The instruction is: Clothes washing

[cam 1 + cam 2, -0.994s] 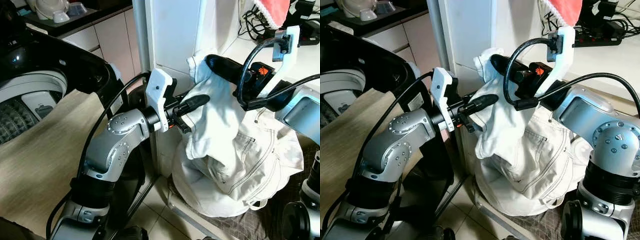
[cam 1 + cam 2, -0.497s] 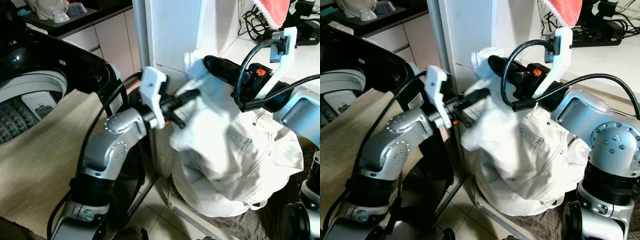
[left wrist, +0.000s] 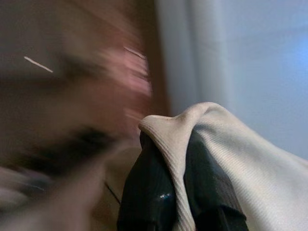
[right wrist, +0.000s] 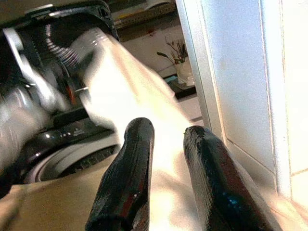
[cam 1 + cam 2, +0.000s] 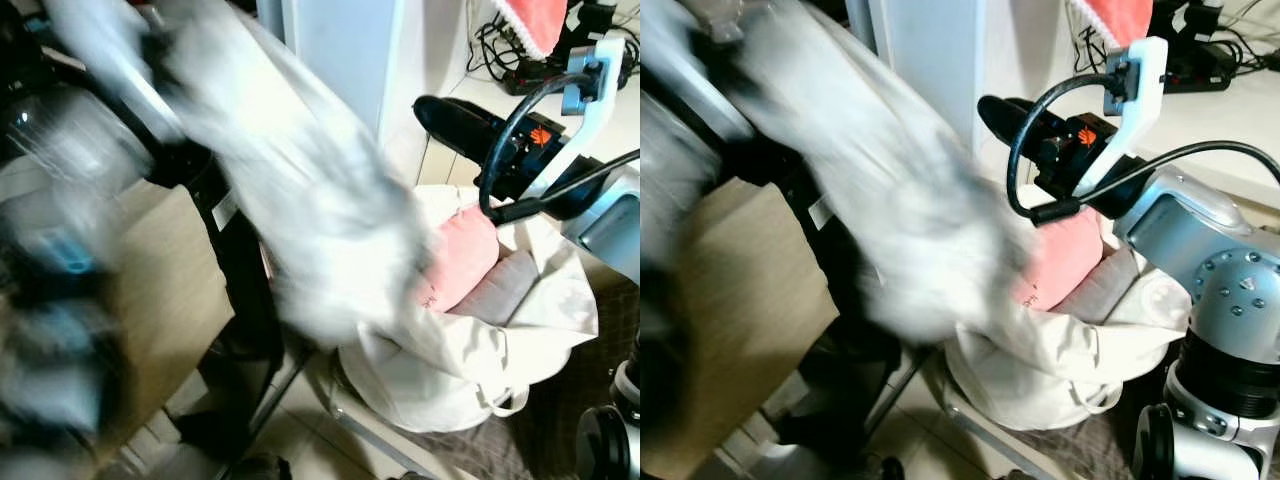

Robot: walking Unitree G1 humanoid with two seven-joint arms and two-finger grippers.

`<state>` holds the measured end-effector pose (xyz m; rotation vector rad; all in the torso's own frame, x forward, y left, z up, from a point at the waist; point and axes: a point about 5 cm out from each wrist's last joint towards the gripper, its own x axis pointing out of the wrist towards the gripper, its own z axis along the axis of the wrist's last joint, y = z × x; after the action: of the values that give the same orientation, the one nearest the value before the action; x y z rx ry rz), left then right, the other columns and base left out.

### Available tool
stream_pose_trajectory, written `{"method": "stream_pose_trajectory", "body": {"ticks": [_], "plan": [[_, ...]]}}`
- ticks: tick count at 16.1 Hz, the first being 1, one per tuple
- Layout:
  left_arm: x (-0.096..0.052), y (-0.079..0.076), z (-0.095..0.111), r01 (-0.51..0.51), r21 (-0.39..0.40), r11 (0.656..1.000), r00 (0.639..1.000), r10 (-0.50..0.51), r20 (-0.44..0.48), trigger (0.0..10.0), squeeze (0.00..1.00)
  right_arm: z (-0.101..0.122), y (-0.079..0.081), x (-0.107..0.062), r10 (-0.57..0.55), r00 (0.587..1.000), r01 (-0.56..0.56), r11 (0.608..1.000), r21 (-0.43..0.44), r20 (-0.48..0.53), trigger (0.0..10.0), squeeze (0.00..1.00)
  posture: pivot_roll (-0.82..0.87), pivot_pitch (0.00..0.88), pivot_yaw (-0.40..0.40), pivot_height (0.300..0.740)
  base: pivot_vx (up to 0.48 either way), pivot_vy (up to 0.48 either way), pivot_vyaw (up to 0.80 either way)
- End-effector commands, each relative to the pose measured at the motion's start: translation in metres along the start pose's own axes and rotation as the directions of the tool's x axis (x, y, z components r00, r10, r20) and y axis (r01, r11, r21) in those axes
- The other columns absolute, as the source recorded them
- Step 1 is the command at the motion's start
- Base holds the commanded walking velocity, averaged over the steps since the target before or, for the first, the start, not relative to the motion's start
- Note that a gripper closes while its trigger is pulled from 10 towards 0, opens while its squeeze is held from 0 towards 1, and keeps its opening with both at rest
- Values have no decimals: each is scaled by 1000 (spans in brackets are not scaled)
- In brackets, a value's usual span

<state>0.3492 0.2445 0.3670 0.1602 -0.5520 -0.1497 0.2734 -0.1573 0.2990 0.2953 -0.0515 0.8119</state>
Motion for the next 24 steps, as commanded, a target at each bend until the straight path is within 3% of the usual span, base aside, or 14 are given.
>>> {"method": "stream_pose_trajectory", "body": {"ticks": [1, 3, 5, 6, 7, 10, 11, 12, 13, 14, 17, 20, 21, 24], "plan": [[0, 43, 61, -213, 149, 966, 956, 175, 235, 0, 0, 2, 2, 0, 6, 1000, -5, 1000, -18, 13, 10000, 0, -74, 0, 44, 740, 0, 0, 0], [1, 58, 93, -296, 239, 925, 921, 211, 327, 0, 0, 1, 3, 0, 9, 1000, -9, 1000, -21, 14, 10000, 0, -68, 0, 46, 740, 0, 0, 0], [-2, 70, 137, -429, 420, 800, 860, 219, 460, 0, 0, 2, 4, 3, 17, 1000, -17, 999, -30, 20, 10000, 0, -65, 0, 46, 740, 0, 0, 0], [-2, 70, 137, -429, 420, 800, 860, 219, 460, 0, 0, 2, 4, 3, 17, 1000, -17, 999, -30, 20, 10000, 0, -65, 0, 46, 740, 0, 0, 0], [4, 78, 116, -402, 494, 771, 902, 240, 359, 0, 0, -5, 8, 8, 29, 1000, -29, 999, -44, -7, 10000, 0, -66, 0, 52, 740, 0, 0, 0], [10, 77, 22, -184, 453, 872, 965, 249, -86, 0, 0, -28, 17, 15, 37, 993, -47, 995, -85, -115, 10000, 0, -53, 0, 43, 740, 0, 0, 0], [2, 73, -17, -90, 427, 900, 932, 227, -281, 10000, 0, -38, 19, 18, 23, 985, -41, 993, -107, -169, 10000, 0, -58, 0, 45, 740, 0, 0, 0], [-25, 69, -74, 49, 379, 924, 802, 190, -566, 10000, 0, -54, 23, 21, 7, 966, -48, 987, -151, -258, 10000, 0, -80, 0, 60, 740, 0, 0, 0], [-33, 70, -85, 64, 379, 923, 762, 200, -615, 10000, 0, -57, 25, 21, 8, 960, -55, 985, -162, -279, 10000, 0, -80, 0, 60, 740, 0, 0, 0], [-43, 74, -95, 71, 341, 937, 711, 192, -677, 10000, 1000, -59, 33, 18, 65, 953, -112, 983, -146, -296, 10000, 0, -82, 0, 60, 740, 0, 0, 0], [-46, 80, -95, 100, 335, 937, 665, 187, -723, 10000, 1000, -59, 34, 15, 98, 952, -144, 979, -142, -291, 10000, 0, -84, 0, 56, 740, 0, 0, 0], [-46, 87, -89, 109, 396, 912, 666, 229, -710, 10000, 1000, -61, 26, 13, 54, 950, -108, 981, -161, -307, 10000, 0, -84, 0, 54, 740, 0, 0, 0], [-39, 91, -76, 68, 460, 885, 725, 273, -632, 10000, 1000, -61, 1, 14, -132, 948, 76, 978, -196, -289, 10000, 0, -81, 0, 50, 740, 0, 0, 0], [-27, 87, -64, 18, 453, 891, 800, 259, -541, 10000, 1000, -59, -35, 11, -387, 887, 329, 913, -244, -251, 10000, 0, -82, 0, 55, 740, 0, 0, 0]]}}
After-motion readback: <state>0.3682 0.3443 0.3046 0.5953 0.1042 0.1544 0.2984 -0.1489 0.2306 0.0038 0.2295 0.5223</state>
